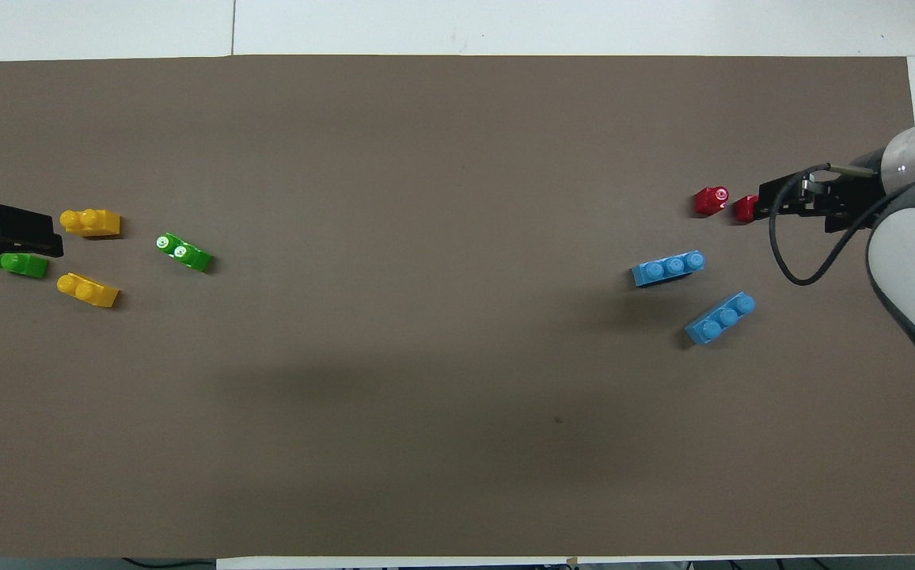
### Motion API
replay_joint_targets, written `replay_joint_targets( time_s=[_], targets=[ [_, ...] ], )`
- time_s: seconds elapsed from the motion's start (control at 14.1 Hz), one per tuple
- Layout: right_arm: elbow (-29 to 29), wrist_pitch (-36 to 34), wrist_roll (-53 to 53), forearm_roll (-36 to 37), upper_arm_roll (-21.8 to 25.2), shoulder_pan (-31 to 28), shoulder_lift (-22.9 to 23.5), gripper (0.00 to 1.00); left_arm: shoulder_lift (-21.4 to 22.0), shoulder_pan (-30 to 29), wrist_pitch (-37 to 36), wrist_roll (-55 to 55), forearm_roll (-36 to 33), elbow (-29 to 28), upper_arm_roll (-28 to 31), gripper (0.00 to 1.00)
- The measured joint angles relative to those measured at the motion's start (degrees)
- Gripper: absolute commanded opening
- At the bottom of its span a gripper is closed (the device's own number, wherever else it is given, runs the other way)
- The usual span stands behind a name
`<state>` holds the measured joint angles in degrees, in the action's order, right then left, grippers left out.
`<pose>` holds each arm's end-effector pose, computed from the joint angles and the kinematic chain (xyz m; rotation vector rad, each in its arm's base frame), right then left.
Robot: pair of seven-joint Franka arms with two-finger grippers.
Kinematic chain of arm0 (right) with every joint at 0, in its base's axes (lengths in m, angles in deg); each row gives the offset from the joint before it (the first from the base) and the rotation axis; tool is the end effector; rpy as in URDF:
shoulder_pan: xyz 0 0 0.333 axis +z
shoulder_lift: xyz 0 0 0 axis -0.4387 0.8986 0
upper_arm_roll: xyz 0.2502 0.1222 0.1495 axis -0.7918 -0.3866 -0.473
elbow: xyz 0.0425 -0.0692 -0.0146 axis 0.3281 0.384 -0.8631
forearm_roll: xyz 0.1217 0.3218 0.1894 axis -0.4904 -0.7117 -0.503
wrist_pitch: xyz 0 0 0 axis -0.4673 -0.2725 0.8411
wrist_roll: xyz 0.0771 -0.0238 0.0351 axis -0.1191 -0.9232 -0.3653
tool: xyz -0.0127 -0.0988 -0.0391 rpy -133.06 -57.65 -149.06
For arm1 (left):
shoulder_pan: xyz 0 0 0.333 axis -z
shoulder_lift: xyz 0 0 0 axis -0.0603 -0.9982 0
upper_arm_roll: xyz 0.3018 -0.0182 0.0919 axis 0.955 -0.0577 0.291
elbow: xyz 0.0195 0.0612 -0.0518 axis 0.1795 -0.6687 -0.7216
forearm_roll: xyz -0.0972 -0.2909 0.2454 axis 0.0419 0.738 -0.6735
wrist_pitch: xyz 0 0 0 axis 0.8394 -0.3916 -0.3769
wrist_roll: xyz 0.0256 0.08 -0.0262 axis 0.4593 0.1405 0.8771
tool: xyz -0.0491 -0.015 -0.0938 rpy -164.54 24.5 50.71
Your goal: Remove green block with left arm and hold with right
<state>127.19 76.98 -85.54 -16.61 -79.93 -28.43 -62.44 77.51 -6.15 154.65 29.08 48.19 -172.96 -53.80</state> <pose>0.5634 0.0009 0.5555 -3.0287 0.1611 -0.0505 0.5342 -0.0243 0.6341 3.1157 0.1526 0.0664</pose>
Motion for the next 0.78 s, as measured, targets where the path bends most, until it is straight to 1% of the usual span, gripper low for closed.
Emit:
replay_joint_targets(
  time_s=[0.14,0.28,0.42,0.57,0.78],
  targets=[
    [-0.01,-0.36,0.00,0.01,-0.19,-0.04,-0.76,1.00,0.00,-0.01,0.00,0.00,0.01,0.00,0.01,1.00],
    [-0.77,-3.90,0.00,0.34,-0.06,-0.35,-1.04,1.00,0.00,-0.01,0.00,0.00,0.02,0.00,0.00,1.00],
    [-2.30,-7.56,-0.03,3.06,0.02,-0.39,-1.04,1.00,-0.01,-0.01,-0.04,0.00,0.02,0.00,-0.01,1.00],
    [-3.18,-9.32,-0.04,5.52,-0.08,-0.37,-1.04,1.00,-0.03,-0.01,-0.18,-0.02,0.02,-0.01,0.01,1.00],
    [-3.93,-11.95,-0.05,5.69,-0.10,-0.36,-1.04,1.00,-0.03,-0.01,-0.20,-0.27,0.02,-0.01,0.03,1.00]
  ],
)
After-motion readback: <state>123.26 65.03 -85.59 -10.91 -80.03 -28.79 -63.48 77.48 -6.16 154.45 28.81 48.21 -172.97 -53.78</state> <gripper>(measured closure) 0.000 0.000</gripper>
